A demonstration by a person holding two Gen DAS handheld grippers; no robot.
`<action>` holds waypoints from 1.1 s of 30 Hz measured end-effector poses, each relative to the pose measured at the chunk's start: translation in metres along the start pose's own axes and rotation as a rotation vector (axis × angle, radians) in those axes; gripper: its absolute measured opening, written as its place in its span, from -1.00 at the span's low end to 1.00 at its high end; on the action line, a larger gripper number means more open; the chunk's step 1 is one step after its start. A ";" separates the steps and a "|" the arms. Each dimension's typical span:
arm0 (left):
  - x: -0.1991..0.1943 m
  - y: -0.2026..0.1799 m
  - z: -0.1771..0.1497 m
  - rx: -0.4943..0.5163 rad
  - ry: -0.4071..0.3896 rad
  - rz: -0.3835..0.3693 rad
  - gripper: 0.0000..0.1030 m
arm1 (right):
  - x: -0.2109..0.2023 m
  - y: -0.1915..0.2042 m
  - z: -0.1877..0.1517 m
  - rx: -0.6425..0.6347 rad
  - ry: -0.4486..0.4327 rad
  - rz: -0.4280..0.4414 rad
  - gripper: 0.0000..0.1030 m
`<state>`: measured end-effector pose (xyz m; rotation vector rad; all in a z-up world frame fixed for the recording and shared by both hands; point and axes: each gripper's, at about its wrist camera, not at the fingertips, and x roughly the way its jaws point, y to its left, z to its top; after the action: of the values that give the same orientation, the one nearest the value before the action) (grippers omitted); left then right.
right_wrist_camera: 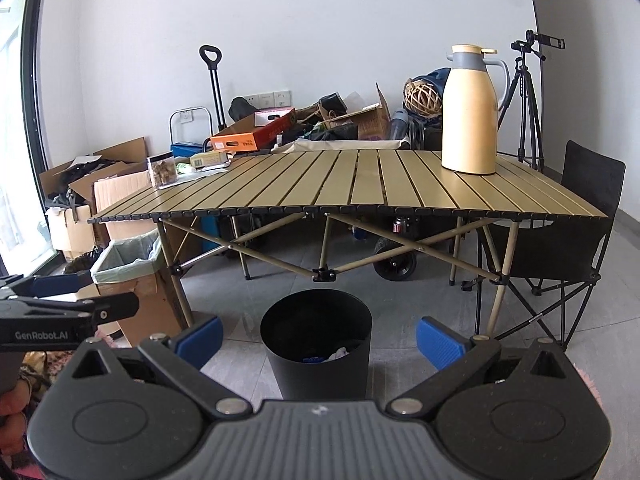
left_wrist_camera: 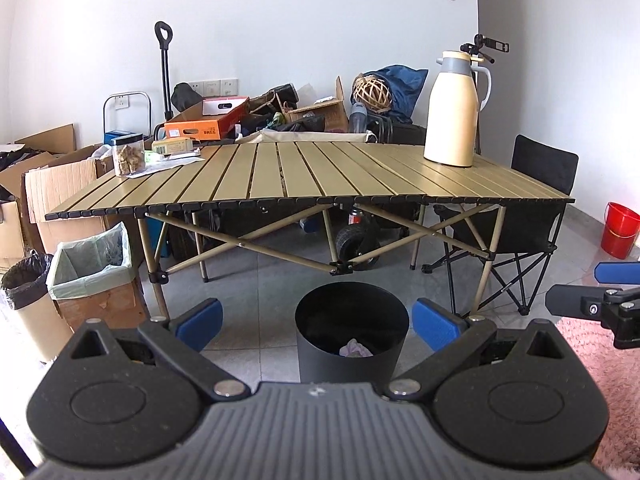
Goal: Collect trash
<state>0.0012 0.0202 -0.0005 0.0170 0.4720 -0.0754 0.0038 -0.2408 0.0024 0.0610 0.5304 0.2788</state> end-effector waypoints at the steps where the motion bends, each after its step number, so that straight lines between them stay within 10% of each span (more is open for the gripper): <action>1: -0.001 0.000 0.000 0.000 -0.002 0.000 1.00 | -0.001 0.000 0.000 0.000 -0.001 0.000 1.00; 33: -0.005 -0.002 0.002 0.002 -0.017 -0.001 1.00 | -0.004 -0.003 0.002 0.003 -0.018 -0.006 1.00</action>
<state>-0.0026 0.0181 0.0033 0.0183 0.4554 -0.0772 0.0022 -0.2449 0.0063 0.0645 0.5127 0.2719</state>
